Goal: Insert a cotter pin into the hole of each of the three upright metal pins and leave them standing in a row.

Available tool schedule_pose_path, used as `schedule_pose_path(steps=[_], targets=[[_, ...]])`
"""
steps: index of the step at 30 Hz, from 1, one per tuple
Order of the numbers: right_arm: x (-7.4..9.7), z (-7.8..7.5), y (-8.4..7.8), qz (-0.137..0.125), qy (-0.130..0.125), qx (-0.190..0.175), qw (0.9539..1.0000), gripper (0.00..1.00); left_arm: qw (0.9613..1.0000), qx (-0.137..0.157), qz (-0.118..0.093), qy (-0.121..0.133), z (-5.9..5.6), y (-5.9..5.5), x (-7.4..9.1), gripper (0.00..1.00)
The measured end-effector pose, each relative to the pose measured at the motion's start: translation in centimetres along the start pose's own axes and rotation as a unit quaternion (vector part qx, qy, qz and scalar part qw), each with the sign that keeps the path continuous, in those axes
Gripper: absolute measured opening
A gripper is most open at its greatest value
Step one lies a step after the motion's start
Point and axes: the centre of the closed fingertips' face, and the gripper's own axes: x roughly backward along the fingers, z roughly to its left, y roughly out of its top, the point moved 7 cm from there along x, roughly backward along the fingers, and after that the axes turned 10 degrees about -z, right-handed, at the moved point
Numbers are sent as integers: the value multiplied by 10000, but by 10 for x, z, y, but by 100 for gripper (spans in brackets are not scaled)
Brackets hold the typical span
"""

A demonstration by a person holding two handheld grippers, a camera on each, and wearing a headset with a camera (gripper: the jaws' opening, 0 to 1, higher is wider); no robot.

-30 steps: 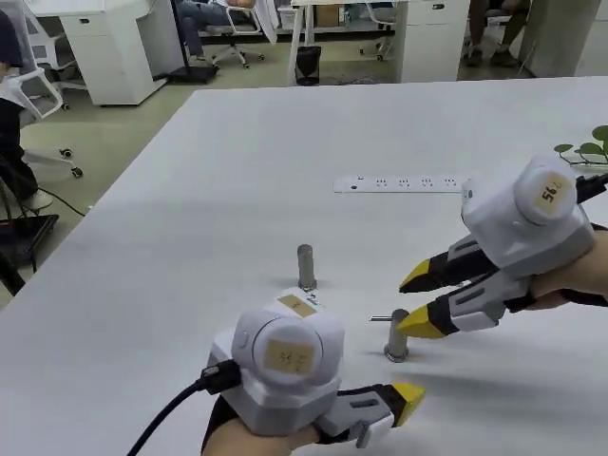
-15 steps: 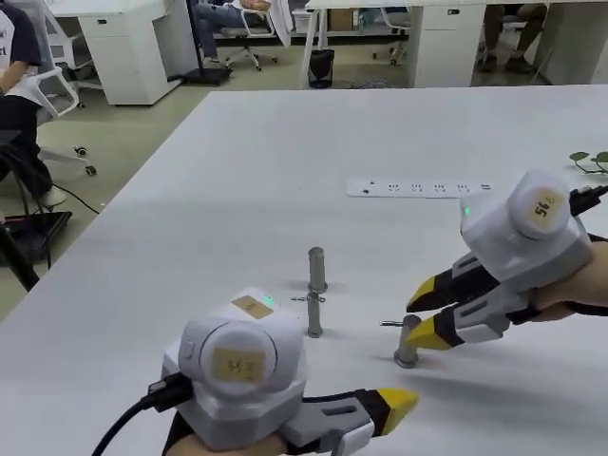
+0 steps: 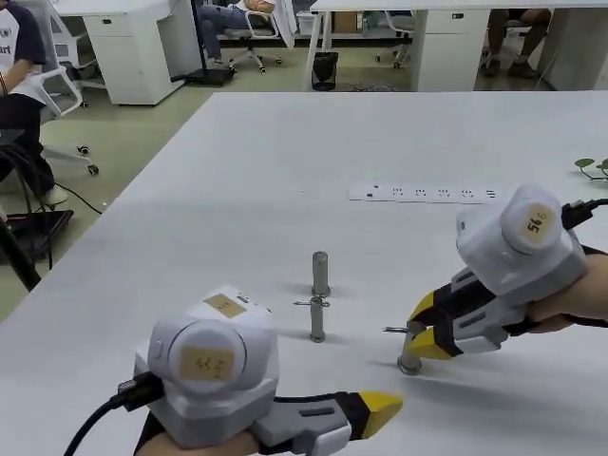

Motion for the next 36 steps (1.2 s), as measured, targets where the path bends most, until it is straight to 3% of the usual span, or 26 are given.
schedule_pose_path(steps=[7, 22, 36], targets=[[-3, -2, -1, 33, 20, 44, 10000, 9, 10000, 66, -37, 35, 7, 0, 4, 99], [-3, 0, 1, 33, 71, 66, 9999, 8, 9997, 197, -114, -38, 10, -1, 6, 99], [-10, -4, 14, 48, 65, 92, 9999, 8, 9997, 208, -127, -40, 12, 0, 5, 99]])
